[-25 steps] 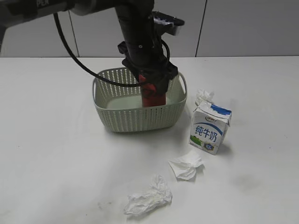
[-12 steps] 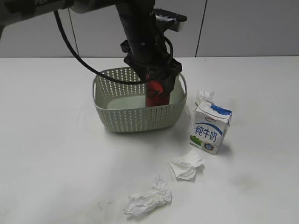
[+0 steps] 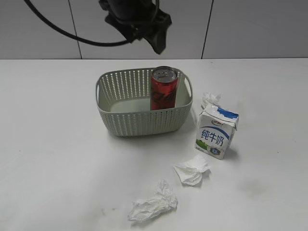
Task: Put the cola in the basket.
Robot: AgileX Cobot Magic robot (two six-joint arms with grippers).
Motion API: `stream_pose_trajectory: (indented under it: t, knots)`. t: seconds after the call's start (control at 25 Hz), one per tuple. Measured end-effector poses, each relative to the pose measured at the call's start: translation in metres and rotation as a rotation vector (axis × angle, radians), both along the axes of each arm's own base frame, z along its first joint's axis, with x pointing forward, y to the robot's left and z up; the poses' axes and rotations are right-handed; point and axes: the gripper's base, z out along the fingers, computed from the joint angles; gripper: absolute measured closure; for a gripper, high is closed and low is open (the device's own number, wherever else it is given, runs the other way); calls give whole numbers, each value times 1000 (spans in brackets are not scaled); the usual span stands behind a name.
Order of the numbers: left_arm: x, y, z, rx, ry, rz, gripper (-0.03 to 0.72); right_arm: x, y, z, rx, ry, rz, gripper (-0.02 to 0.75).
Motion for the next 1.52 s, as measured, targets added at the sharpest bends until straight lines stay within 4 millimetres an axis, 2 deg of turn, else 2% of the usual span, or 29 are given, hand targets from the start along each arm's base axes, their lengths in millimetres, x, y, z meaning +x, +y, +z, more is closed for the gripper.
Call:
stream_pose_trajectory:
  t: [0.12, 0.24, 0.32, 0.44, 0.56, 0.68, 0.72, 0.84, 1.08, 1.24, 1.52]
  knots:
    - [10, 32, 20, 4, -54, 89, 71, 0, 0, 0, 0, 0, 0, 167]
    - [22, 74, 32, 19, -86, 191, 90, 0, 0, 0, 0, 0, 0, 167]
    - [28, 105, 33, 31, -76, 267, 100, 0, 0, 0, 0, 0, 0, 167]
    - [29, 163, 24, 62, -19, 398, 106, 0, 0, 0, 0, 0, 0, 167]
    - [17, 220, 13, 90, 53, 529, 106, 0, 0, 0, 0, 0, 0, 167]
    - [-14, 269, 3, 107, 129, 655, 106, 0, 0, 0, 2, 0, 0, 167]
    - [-24, 279, 1, 111, 148, 681, 106, 0, 0, 0, 2, 0, 0, 167]
    - [-64, 291, -4, 120, 191, 723, 106, 0, 0, 0, 1, 0, 0, 167]
    - [-136, 269, -5, 42, 109, 694, 109, 0, 0, 0, 1, 0, 0, 167]
    - [-178, 262, -20, 40, 106, 673, 111, 0, 0, 0, 1, 0, 0, 167]
    - [-239, 261, -47, 15, 34, 679, 111, 0, 0, 0, 1, 0, 0, 167]
